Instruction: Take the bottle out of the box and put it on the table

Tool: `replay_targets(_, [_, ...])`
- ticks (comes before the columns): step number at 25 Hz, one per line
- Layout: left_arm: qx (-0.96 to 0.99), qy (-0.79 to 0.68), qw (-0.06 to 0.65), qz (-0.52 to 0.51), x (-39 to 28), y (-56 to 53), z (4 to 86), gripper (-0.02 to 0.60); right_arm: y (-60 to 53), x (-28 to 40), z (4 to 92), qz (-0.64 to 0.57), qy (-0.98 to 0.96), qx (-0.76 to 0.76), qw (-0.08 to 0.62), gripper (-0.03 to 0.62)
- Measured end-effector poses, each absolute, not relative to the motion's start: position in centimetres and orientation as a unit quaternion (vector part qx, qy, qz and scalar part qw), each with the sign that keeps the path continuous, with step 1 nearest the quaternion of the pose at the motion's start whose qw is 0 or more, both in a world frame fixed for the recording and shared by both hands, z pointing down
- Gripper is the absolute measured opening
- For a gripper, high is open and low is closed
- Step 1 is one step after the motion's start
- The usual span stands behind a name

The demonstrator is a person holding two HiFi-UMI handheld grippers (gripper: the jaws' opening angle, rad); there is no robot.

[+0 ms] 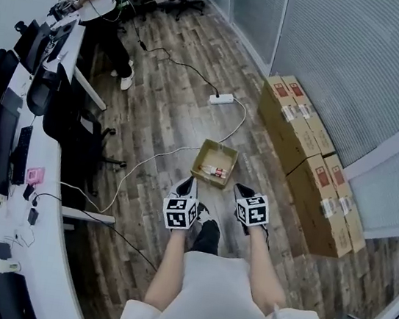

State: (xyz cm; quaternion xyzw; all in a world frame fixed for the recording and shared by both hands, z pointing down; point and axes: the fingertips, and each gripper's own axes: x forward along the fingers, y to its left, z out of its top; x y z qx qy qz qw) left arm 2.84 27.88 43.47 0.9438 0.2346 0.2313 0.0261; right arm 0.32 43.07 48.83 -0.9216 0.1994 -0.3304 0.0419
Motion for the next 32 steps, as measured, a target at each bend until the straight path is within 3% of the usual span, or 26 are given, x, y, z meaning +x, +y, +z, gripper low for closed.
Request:
replay_targets(18, [0.939, 0.205, 0.029, 0.274, 23.4, 23.5, 45.4, 0.014, 39.8, 20.5, 52.3, -0.399, 0.211, -0.891, 0.053, 0.043])
replay_targets(27, [0.949, 0.168, 0.065, 0.258, 27.2, 20.5, 46.5, 0.014, 38.0, 24.8, 54.1, -0.418, 0.248, -0.874, -0.007, 0.043])
replay_targets(32, [0.947, 0.14, 0.096, 0.274, 27.6, 19.2, 48.6, 0.012, 39.1, 26.6, 55.0, -0.414, 0.261, -0.872, 0.004, 0.043])
